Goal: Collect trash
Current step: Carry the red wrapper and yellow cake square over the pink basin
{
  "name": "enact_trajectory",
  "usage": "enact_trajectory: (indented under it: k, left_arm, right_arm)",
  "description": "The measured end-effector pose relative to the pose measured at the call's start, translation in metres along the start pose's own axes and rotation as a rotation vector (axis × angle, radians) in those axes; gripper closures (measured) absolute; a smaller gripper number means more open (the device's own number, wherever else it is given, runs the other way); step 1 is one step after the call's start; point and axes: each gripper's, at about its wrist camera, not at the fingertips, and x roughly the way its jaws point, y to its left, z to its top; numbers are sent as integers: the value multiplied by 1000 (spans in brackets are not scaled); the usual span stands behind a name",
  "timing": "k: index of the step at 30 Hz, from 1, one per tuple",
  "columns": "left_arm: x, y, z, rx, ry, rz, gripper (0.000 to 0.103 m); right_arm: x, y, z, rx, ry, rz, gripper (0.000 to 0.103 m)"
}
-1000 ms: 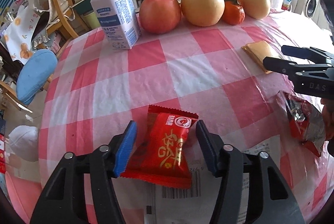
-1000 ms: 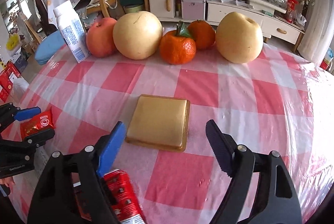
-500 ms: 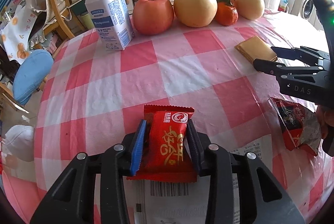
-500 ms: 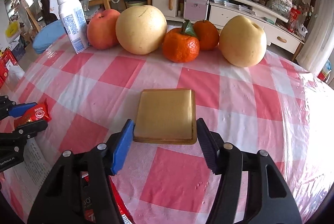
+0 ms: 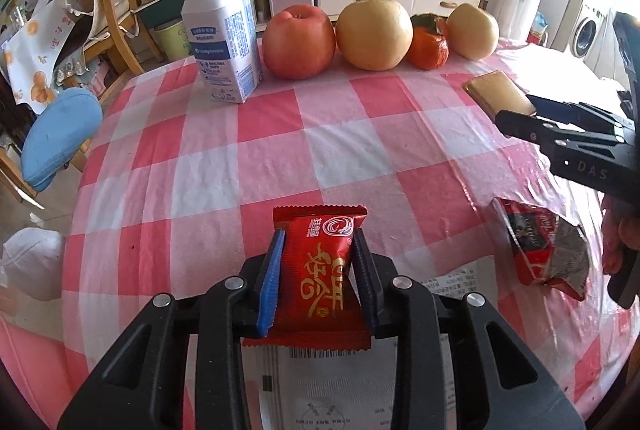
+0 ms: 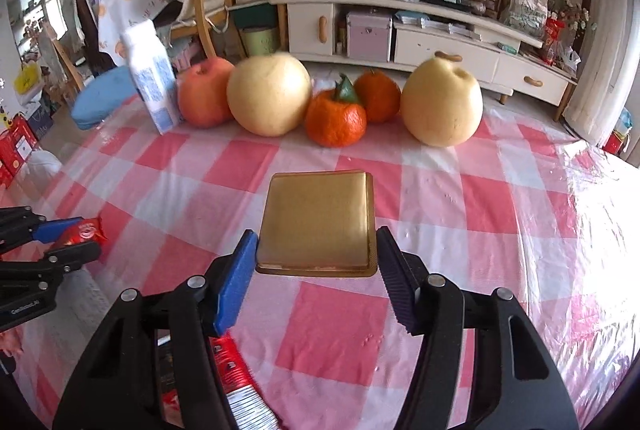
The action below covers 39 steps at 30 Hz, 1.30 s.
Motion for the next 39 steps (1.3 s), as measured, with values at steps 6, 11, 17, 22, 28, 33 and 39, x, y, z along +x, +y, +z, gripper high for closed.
enact_trajectory:
  k: [6,11,17,22,28,33,39]
  left_arm:
    - [-17,6,-1,-25,-38,-30,69]
    - [-32,10,-5,-36,-67,-53,69]
    - [-54,21,-11,-65,-108,-70,69]
    - [-70,37,-18,-101,-138,-71,69]
    - [-85,60,-27,-143,-162,-56,69]
    - [-99,82,-36,-181,-185,-52,69]
    - [-118,108,-49,-229,-216,-56,69]
  right_arm:
    - [-21,17,-2,-29,-35,33,42]
    - [-39,38,-8,-67,-59,54,42]
    - [-55,59,-21,-89,-68,72,42]
    - [-64,77,-24,-100,-74,82,42]
    - [-72,106,-35,-119,-69,114,42]
    - [-77,134,-48,-156,-50,142,42]
    - [-86,169,-58,-184,-46,177,42]
